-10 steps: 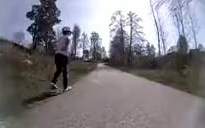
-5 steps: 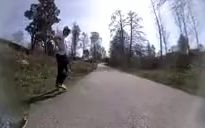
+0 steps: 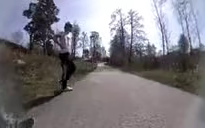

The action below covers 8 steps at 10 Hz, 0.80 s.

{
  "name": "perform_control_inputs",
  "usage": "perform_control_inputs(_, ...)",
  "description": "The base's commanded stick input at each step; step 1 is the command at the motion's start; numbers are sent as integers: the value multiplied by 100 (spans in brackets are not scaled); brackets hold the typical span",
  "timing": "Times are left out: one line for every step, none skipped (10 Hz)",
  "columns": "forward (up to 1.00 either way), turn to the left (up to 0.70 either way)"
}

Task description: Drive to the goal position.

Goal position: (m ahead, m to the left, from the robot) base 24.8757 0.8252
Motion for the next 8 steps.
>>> perform_control_inputs(100, -40)
perform_control_inputs(100, -16)
perform_control_inputs(100, 0)
perform_control_inputs(100, 0)
perform_control_inputs(100, 0)
perform_control_inputs(100, 0)
perform_control_inputs(100, 0)
perform_control_inputs(100, 0)
